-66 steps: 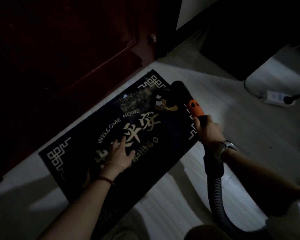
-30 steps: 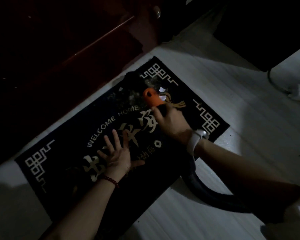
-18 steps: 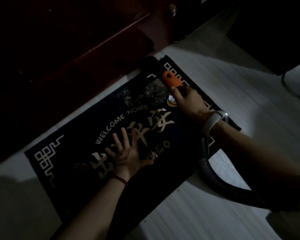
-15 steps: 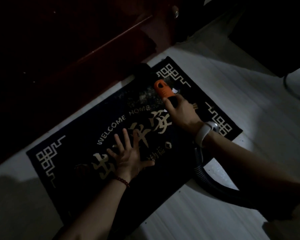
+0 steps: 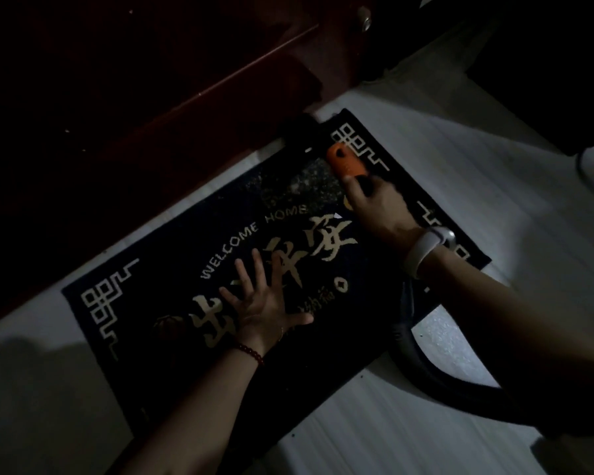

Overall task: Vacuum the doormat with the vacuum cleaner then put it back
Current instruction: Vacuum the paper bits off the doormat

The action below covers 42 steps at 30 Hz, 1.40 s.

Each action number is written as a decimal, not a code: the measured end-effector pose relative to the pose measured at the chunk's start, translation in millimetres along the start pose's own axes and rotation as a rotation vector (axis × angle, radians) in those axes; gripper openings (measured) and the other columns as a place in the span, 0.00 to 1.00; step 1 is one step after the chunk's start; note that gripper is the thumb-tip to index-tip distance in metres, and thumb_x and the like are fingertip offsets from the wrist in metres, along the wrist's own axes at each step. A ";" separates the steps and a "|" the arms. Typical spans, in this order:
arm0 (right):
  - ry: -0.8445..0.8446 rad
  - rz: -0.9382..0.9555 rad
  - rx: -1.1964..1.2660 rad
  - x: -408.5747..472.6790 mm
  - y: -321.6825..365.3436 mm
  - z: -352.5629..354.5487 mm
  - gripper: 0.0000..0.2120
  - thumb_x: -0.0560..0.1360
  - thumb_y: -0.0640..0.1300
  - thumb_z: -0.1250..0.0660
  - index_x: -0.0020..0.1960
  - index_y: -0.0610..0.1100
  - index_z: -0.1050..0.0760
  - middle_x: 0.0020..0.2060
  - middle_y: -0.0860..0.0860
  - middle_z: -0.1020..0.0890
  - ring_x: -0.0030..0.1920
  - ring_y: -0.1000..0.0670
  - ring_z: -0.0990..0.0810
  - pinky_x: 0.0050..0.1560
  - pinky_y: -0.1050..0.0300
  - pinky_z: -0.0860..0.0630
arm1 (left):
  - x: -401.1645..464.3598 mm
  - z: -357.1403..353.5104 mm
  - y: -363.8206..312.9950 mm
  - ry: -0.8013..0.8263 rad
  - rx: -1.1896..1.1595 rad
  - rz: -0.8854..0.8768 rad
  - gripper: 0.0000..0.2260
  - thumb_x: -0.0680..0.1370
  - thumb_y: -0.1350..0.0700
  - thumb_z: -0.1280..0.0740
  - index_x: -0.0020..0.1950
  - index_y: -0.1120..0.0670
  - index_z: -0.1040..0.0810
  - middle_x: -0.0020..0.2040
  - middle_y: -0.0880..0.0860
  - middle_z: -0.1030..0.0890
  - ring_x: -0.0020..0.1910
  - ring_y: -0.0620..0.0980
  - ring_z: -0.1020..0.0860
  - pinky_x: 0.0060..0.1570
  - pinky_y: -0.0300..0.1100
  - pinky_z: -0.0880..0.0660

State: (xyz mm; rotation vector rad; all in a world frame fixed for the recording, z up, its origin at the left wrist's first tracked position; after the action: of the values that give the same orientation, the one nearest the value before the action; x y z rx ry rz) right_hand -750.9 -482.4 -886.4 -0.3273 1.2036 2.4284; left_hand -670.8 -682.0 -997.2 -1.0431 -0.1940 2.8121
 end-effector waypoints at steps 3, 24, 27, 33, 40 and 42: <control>0.143 0.124 -0.097 -30.7 13.7 -34.0 0.15 0.78 0.55 0.42 0.48 0.43 0.30 0.35 0.49 0.25 0.34 0.47 0.24 0.33 0.55 0.30 | 1.8 2.5 -0.7 0.028 0.012 0.042 0.55 0.64 0.29 0.35 0.74 0.48 0.68 0.74 0.56 0.70 0.72 0.63 0.70 0.65 0.72 0.56; 0.073 0.102 -0.208 -64.5 -17.2 -15.0 0.16 0.77 0.56 0.42 0.53 0.44 0.30 0.42 0.43 0.20 0.39 0.43 0.22 0.38 0.54 0.29 | -3.3 5.8 3.3 0.027 0.038 0.058 0.53 0.65 0.28 0.37 0.73 0.45 0.69 0.74 0.52 0.72 0.72 0.60 0.70 0.66 0.71 0.59; -0.198 -0.043 -0.184 -32.4 -33.5 41.8 0.20 0.78 0.54 0.43 0.58 0.38 0.28 0.46 0.41 0.22 0.45 0.45 0.24 0.41 0.59 0.36 | -2.3 5.0 3.3 0.055 0.000 0.054 0.54 0.64 0.29 0.36 0.72 0.44 0.71 0.72 0.51 0.74 0.72 0.59 0.72 0.66 0.70 0.62; -0.020 -0.020 -0.123 -53.7 -37.4 3.4 0.19 0.77 0.56 0.42 0.56 0.41 0.30 0.41 0.44 0.21 0.35 0.47 0.23 0.33 0.59 0.30 | -2.1 5.1 2.7 0.062 0.033 0.065 0.54 0.64 0.28 0.36 0.73 0.45 0.71 0.72 0.52 0.75 0.72 0.59 0.71 0.66 0.70 0.60; 0.001 -0.013 -0.162 -64.0 -38.8 12.8 0.18 0.77 0.56 0.42 0.55 0.42 0.29 0.40 0.46 0.21 0.39 0.46 0.21 0.35 0.62 0.31 | -2.0 5.8 2.5 0.057 0.042 0.077 0.54 0.64 0.28 0.35 0.73 0.45 0.70 0.72 0.51 0.74 0.72 0.59 0.70 0.67 0.70 0.58; -0.168 -0.091 -0.126 -47.2 -49.9 48.1 0.20 0.78 0.56 0.42 0.57 0.39 0.28 0.42 0.44 0.23 0.43 0.44 0.23 0.38 0.61 0.35 | -2.2 4.9 2.7 0.063 0.029 0.073 0.54 0.64 0.29 0.35 0.73 0.44 0.70 0.73 0.51 0.74 0.72 0.59 0.70 0.67 0.71 0.58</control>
State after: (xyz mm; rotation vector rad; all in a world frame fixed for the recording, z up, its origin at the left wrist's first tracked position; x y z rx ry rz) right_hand -687.5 -428.8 -874.7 -0.2046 0.9463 2.4042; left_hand -672.5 -685.4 -992.6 -1.1529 -0.1098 2.8318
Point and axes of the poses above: each hand's wrist, its own x-axis towards the middle knuckle, its own z-axis out of the back of the hand, y = z × x, the point moved 6 cm from there along x, towards the middle knuckle
